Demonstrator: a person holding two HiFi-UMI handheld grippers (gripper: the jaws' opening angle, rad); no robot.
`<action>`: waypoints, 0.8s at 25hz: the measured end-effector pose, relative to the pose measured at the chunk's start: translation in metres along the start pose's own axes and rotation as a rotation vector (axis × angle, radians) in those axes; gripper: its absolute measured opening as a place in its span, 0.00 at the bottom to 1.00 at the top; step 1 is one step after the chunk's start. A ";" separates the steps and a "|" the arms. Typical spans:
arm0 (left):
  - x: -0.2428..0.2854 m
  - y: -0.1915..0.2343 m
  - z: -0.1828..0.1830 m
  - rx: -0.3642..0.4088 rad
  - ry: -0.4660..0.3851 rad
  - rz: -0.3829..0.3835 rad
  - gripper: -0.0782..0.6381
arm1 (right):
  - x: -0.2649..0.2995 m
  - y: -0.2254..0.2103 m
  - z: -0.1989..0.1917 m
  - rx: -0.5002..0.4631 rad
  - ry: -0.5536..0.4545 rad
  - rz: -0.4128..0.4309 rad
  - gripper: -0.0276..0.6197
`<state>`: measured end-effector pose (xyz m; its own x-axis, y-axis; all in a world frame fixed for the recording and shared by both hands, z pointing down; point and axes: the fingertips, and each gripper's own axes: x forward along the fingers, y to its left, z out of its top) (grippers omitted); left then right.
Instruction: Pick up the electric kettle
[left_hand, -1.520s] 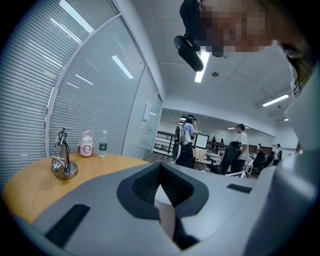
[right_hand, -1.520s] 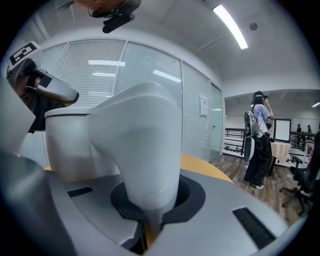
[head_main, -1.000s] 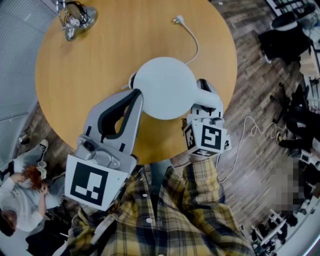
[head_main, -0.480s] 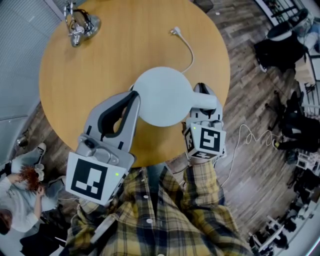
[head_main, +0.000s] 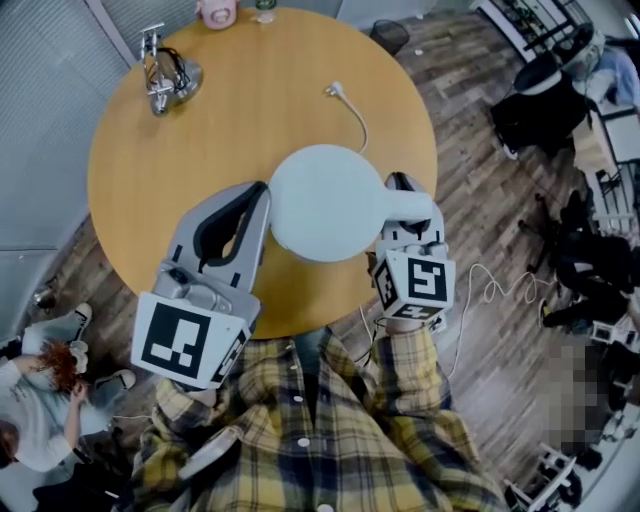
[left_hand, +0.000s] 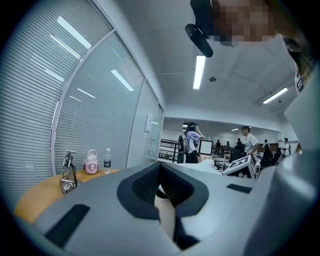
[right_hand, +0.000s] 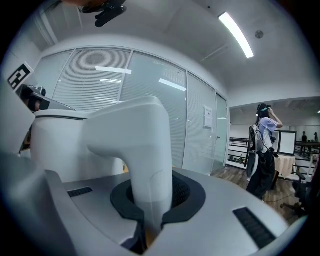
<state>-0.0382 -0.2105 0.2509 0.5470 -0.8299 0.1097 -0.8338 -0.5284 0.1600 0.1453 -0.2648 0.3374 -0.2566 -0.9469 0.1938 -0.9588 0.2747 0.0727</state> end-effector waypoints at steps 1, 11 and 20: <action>-0.003 -0.003 0.002 0.007 -0.004 -0.003 0.11 | -0.005 0.000 0.003 0.000 -0.002 0.004 0.10; -0.013 -0.034 0.028 0.044 -0.045 -0.038 0.11 | -0.053 -0.018 0.025 0.039 -0.017 0.031 0.10; -0.014 -0.050 0.018 0.047 -0.023 -0.076 0.11 | -0.092 -0.029 0.029 0.061 -0.004 0.018 0.10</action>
<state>-0.0056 -0.1757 0.2234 0.6075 -0.7906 0.0761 -0.7927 -0.5975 0.1207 0.1933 -0.1900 0.2894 -0.2746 -0.9424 0.1907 -0.9595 0.2815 0.0093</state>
